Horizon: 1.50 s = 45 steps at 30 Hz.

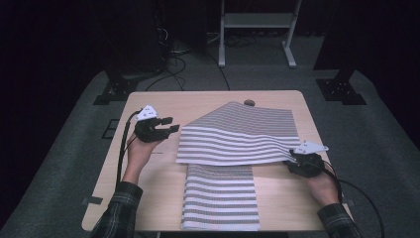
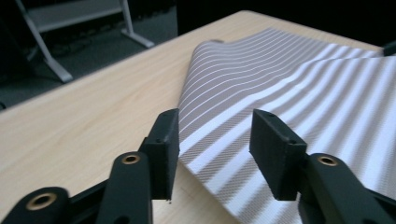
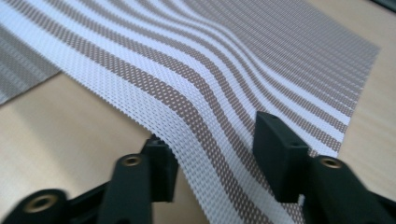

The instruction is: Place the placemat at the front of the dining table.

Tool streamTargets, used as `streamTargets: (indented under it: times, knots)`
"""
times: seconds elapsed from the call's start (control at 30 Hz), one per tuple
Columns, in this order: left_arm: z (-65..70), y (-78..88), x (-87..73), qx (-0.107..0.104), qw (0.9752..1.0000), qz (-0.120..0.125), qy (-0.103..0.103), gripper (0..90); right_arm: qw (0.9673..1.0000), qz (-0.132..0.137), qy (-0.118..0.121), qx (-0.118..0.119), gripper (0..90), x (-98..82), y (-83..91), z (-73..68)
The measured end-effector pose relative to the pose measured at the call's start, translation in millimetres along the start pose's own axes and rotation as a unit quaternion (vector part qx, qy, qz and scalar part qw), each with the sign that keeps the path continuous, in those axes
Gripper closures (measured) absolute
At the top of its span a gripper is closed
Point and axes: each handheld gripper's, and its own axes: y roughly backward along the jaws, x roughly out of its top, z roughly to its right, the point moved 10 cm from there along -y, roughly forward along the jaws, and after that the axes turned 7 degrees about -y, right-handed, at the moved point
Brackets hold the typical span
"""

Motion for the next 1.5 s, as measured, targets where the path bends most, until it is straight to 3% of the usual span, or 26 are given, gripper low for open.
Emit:
streamTargets:
  times: [0.2,0.37,0.5,0.57,0.63,0.77,0.8,0.87,0.9,1.0,1.03,1.07,1.1,1.13,1.17,1.2,1.27,1.37,1.5]
  knots:
    - [-16.9,-38.8,-14.2,-0.018,0.9986,-0.016,0.046,44.0,0.9989,-0.015,-0.012,0.043,35.7,-20.4,14.6,-10.0]
    - [-23.9,-63.8,-17.6,-0.027,0.9973,-0.025,0.064,41.4,0.9972,0.009,-0.024,0.070,32.1,-15.8,27.1,-14.9]
    - [-28.1,-88.9,-21.5,-0.037,0.9950,-0.051,0.077,38.8,0.9977,0.013,-0.027,0.061,31.9,-10.5,23.9,-11.0]
    - [-28.4,-92.2,-22.5,-0.040,0.9944,-0.053,0.082,38.4,0.9980,0.009,-0.030,0.056,31.9,-9.8,19.1,-8.7]
    - [-28.5,-100.2,-26.0,-0.047,0.9921,-0.058,0.100,38.4,0.9985,-0.002,-0.031,0.046,31.9,-10.2,9.5,-5.0]
    - [-23.5,-109.3,-33.6,-0.073,0.9865,-0.072,0.127,43.9,0.9987,-0.025,-0.030,0.033,31.9,-13.4,-7.6,-1.8]
    - [-21.2,-110.4,-37.2,-0.086,0.9840,-0.077,0.136,51.1,0.9985,-0.032,-0.028,0.034,31.9,-14.7,-12.6,-1.3]
    - [-19.4,-110.7,-39.5,-0.093,0.9830,-0.081,0.135,55.9,0.9985,-0.034,-0.029,0.032,31.9,-15.1,-13.9,-1.4]
    - [-17.3,-109.7,-41.5,-0.099,0.9829,-0.087,0.129,71.5,0.9984,-0.038,-0.027,0.030,31.9,-16.2,-16.3,-1.3]
    - [-14.1,-108.3,-38.0,-0.095,0.9853,-0.088,0.112,84.0,0.9982,-0.038,-0.034,0.030,32.0,-15.8,-17.6,-0.9]
    - [-13.8,-107.2,-34.9,-0.089,0.9870,-0.089,0.100,84.9,0.9982,-0.039,-0.036,0.029,32.0,-15.5,-18.2,-0.1]
    - [-13.8,-107.2,-34.9,-0.089,0.9870,-0.089,0.100,85.2,0.9982,-0.039,-0.036,0.029,32.0,-15.5,-18.2,-0.1]
    - [-13.6,-102.7,-25.6,-0.076,0.9900,-0.089,0.079,85.4,0.9977,-0.041,-0.045,0.031,33.2,-14.3,-20.1,0.1]
    - [-13.6,-102.7,-25.6,-0.076,0.9900,-0.089,0.079,85.4,0.9977,-0.040,-0.045,0.030,34.2,-13.8,-20.8,0.3]
    - [-12.8,-99.1,-18.3,-0.066,0.9919,-0.090,0.060,85.4,0.9977,-0.040,-0.045,0.030,34.2,-13.8,-20.8,0.3]
    - [-9.2,-93.3,-4.9,-0.049,0.9945,-0.089,0.028,85.3,0.9978,-0.041,-0.045,0.029,35.4,-12.1,-22.1,-1.3]
    - [-6.5,-91.1,0.7,-0.044,0.9951,-0.087,0.019,85.2,0.9979,-0.041,-0.043,0.025,35.4,-11.4,-22.6,-1.7]
    - [9.5,-82.4,22.7,-0.036,0.9964,-0.074,-0.024,85.1,0.9976,-0.043,-0.049,0.025,37.0,-10.6,-23.4,-2.3]
    - [40.2,-80.4,38.9,-0.055,0.9955,-0.056,-0.052,84.1,0.9972,-0.045,-0.055,0.024,41.3,-9.2,-24.4,-3.5]
